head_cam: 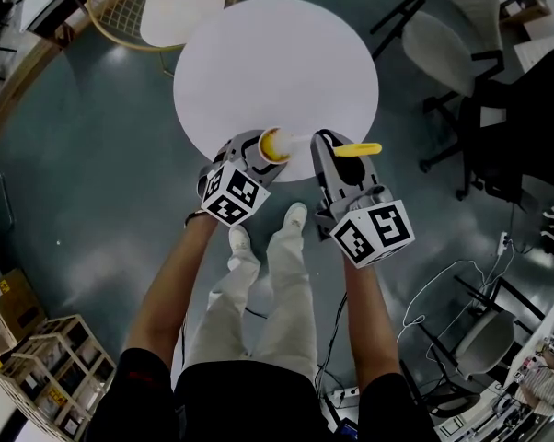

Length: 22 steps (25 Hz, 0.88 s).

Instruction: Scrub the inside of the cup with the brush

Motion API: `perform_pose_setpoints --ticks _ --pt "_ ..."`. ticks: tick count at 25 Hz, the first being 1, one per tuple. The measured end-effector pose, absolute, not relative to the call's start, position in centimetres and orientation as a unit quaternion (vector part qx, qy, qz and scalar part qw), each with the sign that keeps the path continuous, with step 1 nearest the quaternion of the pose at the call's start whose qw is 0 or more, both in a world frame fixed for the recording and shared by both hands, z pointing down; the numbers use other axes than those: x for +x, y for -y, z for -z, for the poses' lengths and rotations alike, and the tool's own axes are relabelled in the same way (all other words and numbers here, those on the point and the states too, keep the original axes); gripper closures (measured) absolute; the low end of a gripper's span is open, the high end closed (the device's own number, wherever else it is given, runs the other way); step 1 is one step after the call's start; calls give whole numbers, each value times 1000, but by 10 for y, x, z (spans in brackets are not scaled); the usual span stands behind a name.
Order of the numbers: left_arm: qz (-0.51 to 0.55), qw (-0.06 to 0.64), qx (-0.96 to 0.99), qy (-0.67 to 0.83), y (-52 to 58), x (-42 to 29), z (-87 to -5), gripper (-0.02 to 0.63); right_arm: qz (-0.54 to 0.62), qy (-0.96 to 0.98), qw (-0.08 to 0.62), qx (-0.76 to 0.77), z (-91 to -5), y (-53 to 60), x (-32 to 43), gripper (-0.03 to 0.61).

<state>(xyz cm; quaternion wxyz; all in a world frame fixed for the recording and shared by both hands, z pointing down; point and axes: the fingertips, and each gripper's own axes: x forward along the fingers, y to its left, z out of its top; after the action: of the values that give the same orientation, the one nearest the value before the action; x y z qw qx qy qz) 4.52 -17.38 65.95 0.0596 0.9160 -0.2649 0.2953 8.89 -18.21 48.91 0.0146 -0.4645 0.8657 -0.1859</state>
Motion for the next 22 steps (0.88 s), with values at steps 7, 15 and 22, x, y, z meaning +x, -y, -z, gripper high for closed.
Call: perform_pose_setpoints --ticks 7,15,22 --pt "-292 67 916 266 174 43 -661 347 179 -865 16 -468 -481 181 91 532" --pt "-286 76 917 267 175 42 -661 347 165 -867 21 -470 -465 180 96 532" --pt "-276 87 918 270 179 41 -663 345 155 -868 34 -471 -448 182 97 532"
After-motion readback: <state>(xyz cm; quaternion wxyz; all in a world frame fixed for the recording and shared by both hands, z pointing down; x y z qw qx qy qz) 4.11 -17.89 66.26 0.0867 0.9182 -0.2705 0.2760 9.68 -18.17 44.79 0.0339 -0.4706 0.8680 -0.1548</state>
